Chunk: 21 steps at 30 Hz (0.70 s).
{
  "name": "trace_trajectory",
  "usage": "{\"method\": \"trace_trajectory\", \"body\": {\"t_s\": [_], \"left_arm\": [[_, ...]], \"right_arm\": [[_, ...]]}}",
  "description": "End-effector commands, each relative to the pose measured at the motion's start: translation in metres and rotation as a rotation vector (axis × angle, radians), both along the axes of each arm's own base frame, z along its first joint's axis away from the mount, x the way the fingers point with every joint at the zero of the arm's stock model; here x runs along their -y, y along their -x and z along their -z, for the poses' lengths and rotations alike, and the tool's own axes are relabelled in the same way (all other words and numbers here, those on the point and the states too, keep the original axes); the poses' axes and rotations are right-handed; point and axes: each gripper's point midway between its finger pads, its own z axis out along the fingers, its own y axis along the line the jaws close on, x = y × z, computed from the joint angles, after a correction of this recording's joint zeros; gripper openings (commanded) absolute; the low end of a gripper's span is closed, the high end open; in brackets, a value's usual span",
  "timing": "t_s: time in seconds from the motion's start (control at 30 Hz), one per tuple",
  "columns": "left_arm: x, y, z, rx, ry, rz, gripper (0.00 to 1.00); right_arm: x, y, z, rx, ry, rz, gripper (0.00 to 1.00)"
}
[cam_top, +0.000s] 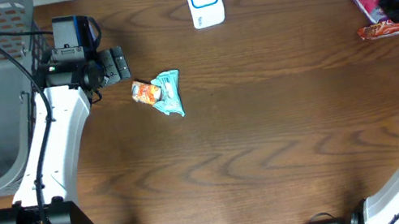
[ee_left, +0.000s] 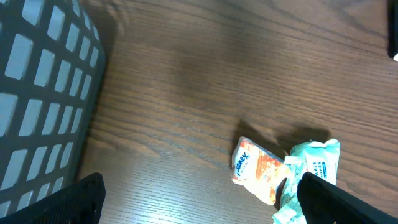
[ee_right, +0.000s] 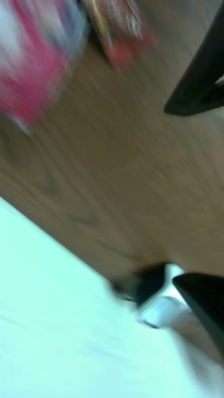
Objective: Scan the item barcode
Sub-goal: 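Release the TOP bar and move the right gripper back toward center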
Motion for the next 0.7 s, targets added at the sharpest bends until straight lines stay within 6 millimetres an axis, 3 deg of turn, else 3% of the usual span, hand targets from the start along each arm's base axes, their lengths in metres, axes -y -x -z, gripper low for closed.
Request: {"method": "trace_trajectory", "body": {"t_s": [0.0,0.17,0.67], "left_arm": [[-0.004,0.001,0.005,-0.014,-0.014,-0.002,0.98],[-0.004,0.001,0.005,-0.014,-0.013,-0.002,0.98],[-0.004,0.001,0.005,-0.014,-0.014,-0.002,0.98]], "right_arm": [[-0.054,-0.001,-0.009,0.032,-0.033,-0.186,0.86],[-0.113,0.001,-0.002,0.011,0.007,-0.329,0.98],[-0.252,0.017,0.014,-0.02,0.216,-0.521,0.99]]}}
